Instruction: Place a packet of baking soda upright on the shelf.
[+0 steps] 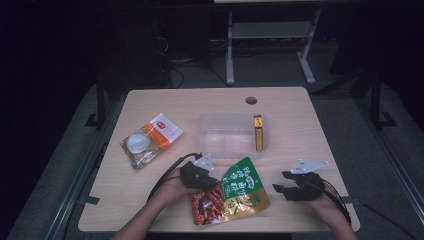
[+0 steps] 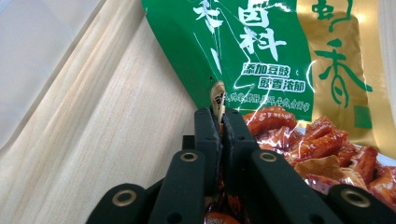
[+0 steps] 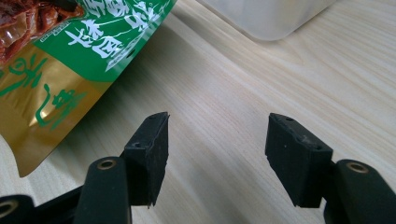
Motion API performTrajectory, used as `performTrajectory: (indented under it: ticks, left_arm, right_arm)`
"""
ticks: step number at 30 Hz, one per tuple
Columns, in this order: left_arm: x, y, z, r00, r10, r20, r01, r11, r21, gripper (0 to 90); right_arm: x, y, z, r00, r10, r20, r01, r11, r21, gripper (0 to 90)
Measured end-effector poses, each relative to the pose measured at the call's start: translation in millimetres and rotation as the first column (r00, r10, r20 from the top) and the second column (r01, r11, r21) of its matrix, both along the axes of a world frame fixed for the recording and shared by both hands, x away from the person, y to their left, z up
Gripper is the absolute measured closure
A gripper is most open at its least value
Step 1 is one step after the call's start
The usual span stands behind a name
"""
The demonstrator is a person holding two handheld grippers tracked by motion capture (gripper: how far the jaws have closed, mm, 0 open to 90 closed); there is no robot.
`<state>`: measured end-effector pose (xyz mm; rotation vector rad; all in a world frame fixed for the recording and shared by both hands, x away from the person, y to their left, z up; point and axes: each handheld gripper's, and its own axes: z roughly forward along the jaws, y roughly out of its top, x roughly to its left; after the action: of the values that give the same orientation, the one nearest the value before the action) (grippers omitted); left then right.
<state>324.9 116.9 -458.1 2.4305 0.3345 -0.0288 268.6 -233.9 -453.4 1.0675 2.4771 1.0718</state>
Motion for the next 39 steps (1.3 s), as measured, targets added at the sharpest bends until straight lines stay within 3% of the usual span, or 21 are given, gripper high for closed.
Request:
performTrajectory:
  ticks: [8, 12, 19, 21, 24, 28, 32, 35, 39]
  left_arm:
    - [4.8, 8.9, 3.3, 0.9984, 0.027, -0.05, -0.029, 0.999, -0.036, 89.3]
    - [7.7, 18.4, 8.0, 0.9958, 0.064, -0.066, -0.068, 0.9953, -0.069, 89.4]
    - [11.0, 40.7, 23.9, 0.9894, 0.137, -0.047, -0.142, 0.9809, -0.133, 89.5]
    - [11.0, 45.5, 27.7, 0.9865, 0.157, -0.048, -0.162, 0.9744, -0.156, 89.5]
    - [12.1, 53.9, 34.4, 0.9814, 0.187, -0.042, -0.192, 0.9619, -0.195, 89.5]
    - [12.8, 62.8, 41.0, 0.9752, 0.218, -0.038, -0.221, 0.9454, -0.24, 89.5]
    - [12.2, 66.3, 43.7, 0.9703, 0.24, -0.033, -0.24, 0.9355, -0.259, 89.5]
    - [11.5, 66.6, 45.1, 0.9688, 0.246, -0.029, -0.245, 0.9328, -0.264, 89.5]
    - [10.5, 65.9, 45.8, 0.9657, 0.259, -0.025, -0.256, 0.9287, -0.269, 89.5]
  right_arm:
    - [-0.4, -2.4, 0.8, 1.0, -0.003, 0.006, 0.003, 1.0, 0.009, 38.3]
    - [0.0, -3.4, 0.6, 1.0, -0.004, 0.002, 0.004, 1.0, 0.015, 37.8]
    - [-0.9, -0.5, 0.8, 0.9999, 0.015, -0.008, -0.015, 0.999, 0.03, 37.4]
    - [-1.0, 0.4, 0.6, 0.9995, 0.031, -0.001, -0.031, 0.999, 0.031, 37.2]
    - [-1.7, 3.0, 0.1, 0.9984, 0.051, -0.026, -0.049, 0.997, 0.052, 37.2]
    - [-2.4, 9.5, -0.2, 0.9928, 0.108, -0.051, -0.102, 0.989, 0.107, 35.2]
    - [-3.0, 23.0, 4.3, 0.988, 0.147, -0.047, -0.136, 0.973, 0.186, 34.2]
    - [-1.1, 35.8, 9.5, 0.9861, 0.163, -0.034, -0.15, 0.959, 0.24, 33.4]
    - [5.5, 53.3, 16.0, 0.9853, 0.171, -0.002, -0.164, 0.949, 0.268, 33.3]
